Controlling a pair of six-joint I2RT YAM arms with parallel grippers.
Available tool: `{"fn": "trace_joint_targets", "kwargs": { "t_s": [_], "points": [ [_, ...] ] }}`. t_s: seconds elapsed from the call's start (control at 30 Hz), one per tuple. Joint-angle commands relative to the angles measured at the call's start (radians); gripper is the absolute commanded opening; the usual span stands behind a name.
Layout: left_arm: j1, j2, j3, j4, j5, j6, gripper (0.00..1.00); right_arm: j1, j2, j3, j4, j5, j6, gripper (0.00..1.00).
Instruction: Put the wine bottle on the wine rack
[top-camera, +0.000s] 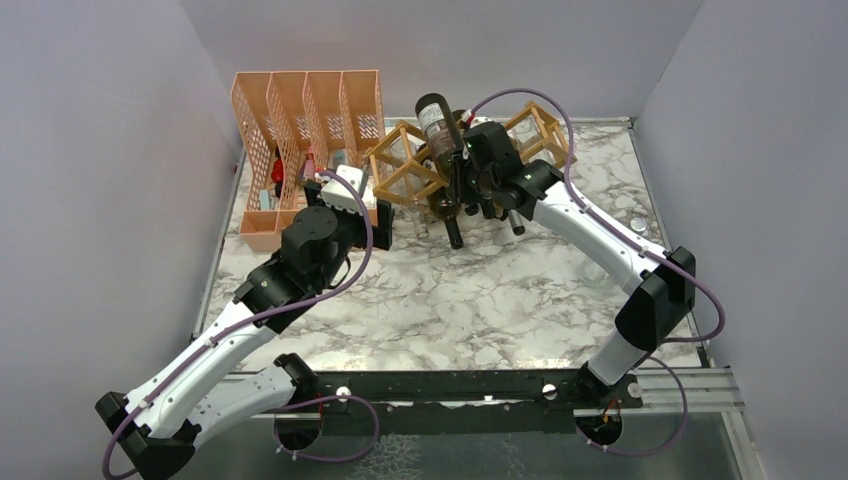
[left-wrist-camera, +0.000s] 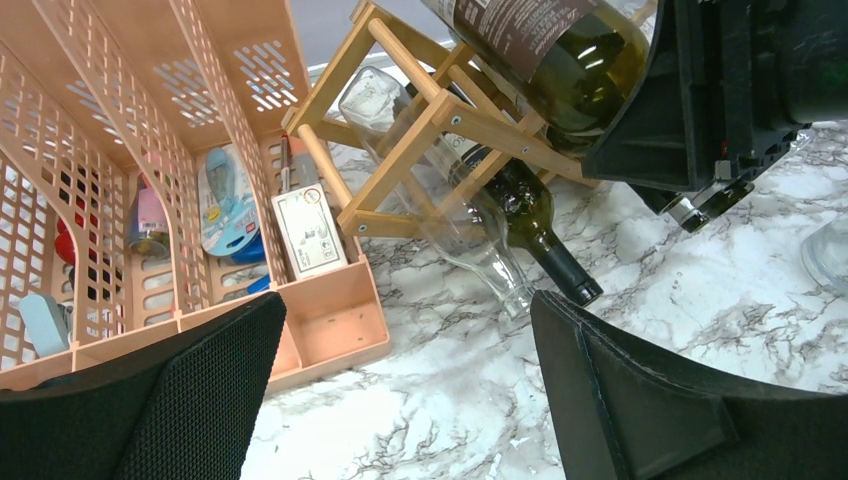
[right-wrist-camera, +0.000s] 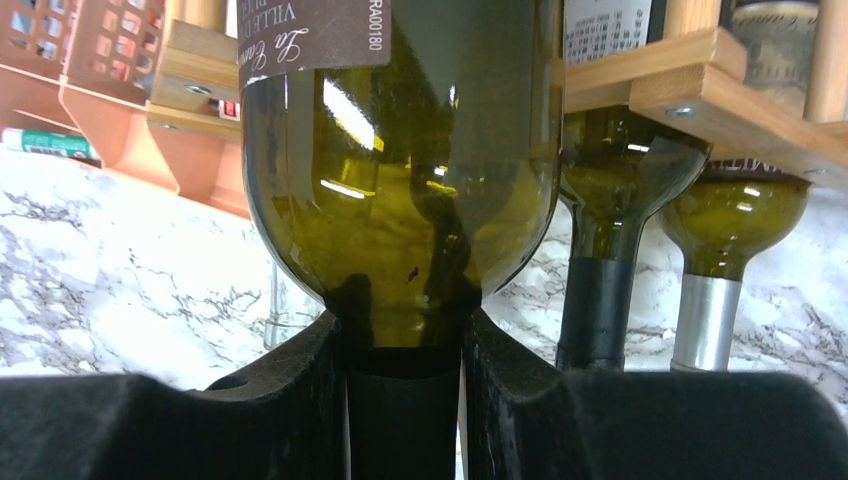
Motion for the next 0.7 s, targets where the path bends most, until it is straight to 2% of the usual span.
{"fn": "trace_joint_targets", "kwargs": {
  "t_s": [0.0,0.17,0.4,0.57,0.67],
  "points": [
    [0.001,-0.024,-0.011,-0.014,0.011,0.010,0.99,-0.004,0.004,0.069,0.044,-0.003,0.022,0.06],
    [0.001,-0.028,-0.014,-0.014,0.016,0.008,0.99,-0.004,0.012,0.054,0.044,0.007,0.030,0.22],
    [0.001,-0.031,-0.014,-0.019,0.018,0.009,0.99,-0.004,0.035,0.045,0.043,-0.005,0.052,0.31],
    [0.002,-0.035,-0.011,-0.018,0.027,0.010,0.99,-0.003,0.002,0.012,0.056,0.001,0.061,0.52],
    [0.001,-0.036,-0.010,-0.017,0.030,0.009,0.99,-0.004,-0.014,-0.008,0.065,0.010,0.057,0.59]
  ]
}}
